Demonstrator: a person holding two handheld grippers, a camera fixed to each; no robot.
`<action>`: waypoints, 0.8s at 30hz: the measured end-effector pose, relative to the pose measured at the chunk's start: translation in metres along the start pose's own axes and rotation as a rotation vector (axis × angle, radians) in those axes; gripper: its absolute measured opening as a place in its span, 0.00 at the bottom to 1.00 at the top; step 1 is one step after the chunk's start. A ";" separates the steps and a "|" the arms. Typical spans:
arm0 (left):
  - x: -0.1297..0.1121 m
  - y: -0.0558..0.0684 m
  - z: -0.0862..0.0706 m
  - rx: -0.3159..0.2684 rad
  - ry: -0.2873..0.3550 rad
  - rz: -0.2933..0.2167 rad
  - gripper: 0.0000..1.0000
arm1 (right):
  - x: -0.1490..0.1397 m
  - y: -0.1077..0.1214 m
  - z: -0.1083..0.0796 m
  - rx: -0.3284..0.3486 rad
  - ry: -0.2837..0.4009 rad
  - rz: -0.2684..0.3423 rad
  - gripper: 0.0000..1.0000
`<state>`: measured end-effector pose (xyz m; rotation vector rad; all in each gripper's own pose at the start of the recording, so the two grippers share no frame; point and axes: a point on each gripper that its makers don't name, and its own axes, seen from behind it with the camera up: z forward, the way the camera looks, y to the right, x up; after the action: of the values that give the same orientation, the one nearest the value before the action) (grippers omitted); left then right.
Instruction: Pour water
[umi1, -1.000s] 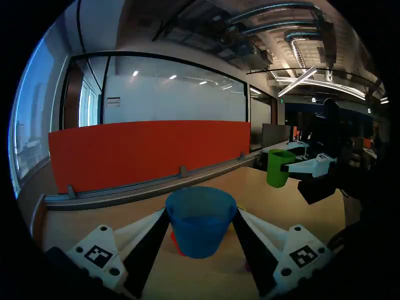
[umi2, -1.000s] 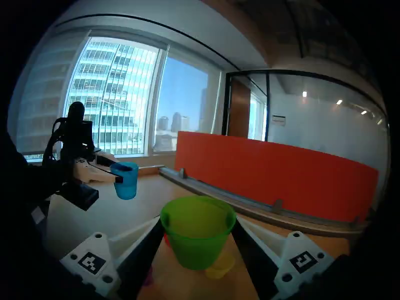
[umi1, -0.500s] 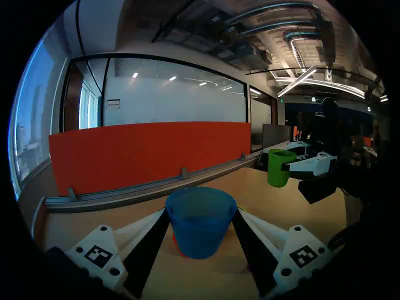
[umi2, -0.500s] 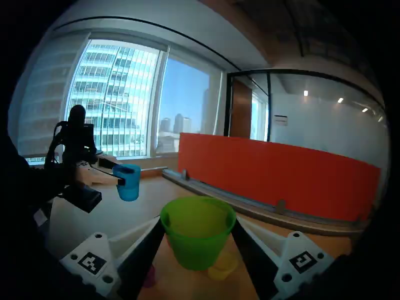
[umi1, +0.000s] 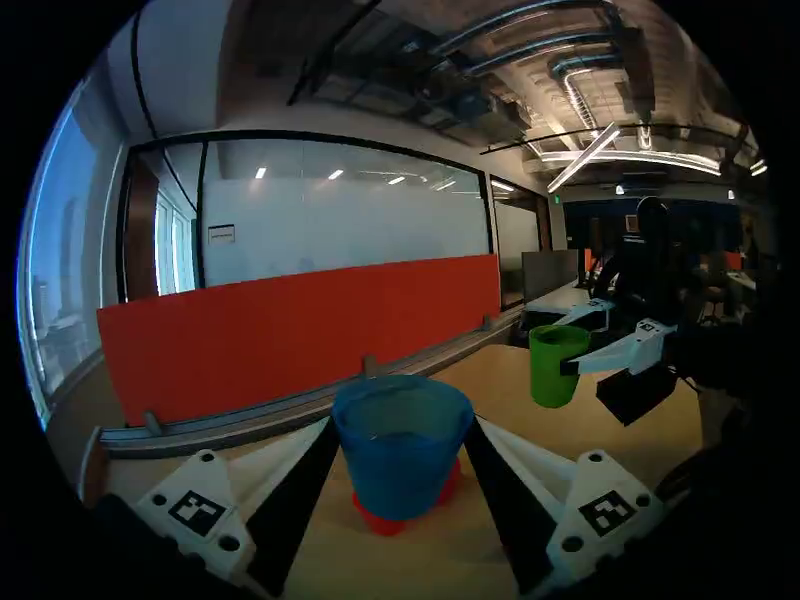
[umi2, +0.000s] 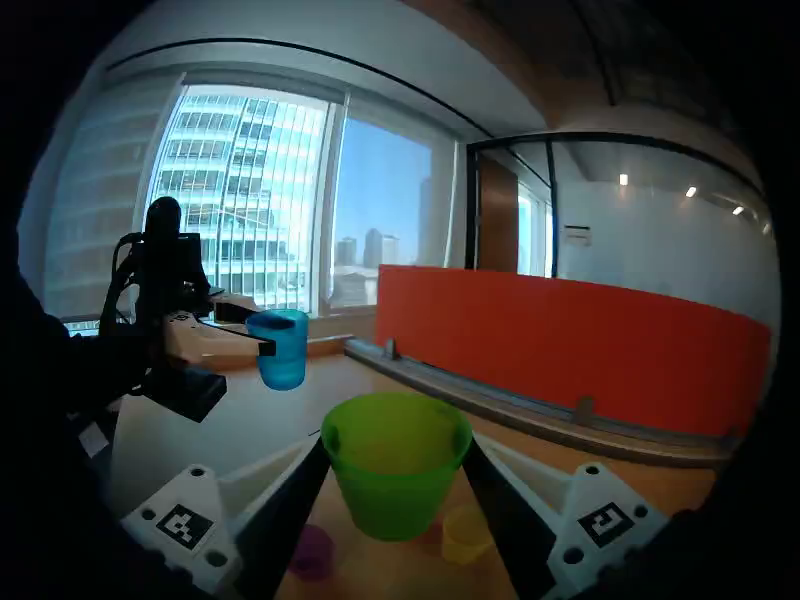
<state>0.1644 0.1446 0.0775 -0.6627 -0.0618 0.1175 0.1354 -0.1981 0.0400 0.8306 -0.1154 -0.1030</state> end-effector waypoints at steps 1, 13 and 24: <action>0.003 0.001 0.000 0.002 0.003 0.010 0.87 | 0.000 -0.002 0.001 0.006 0.001 0.002 0.91; 0.029 0.006 0.007 0.008 0.024 0.116 0.87 | -0.005 -0.024 0.014 0.064 0.001 0.006 0.91; 0.051 0.016 0.011 0.009 0.044 0.219 0.87 | -0.007 -0.046 0.025 0.120 0.002 0.003 0.91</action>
<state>0.2126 0.1701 0.0776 -0.6617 0.0542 0.3133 0.1229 -0.2461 0.0222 0.9498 -0.1223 -0.0929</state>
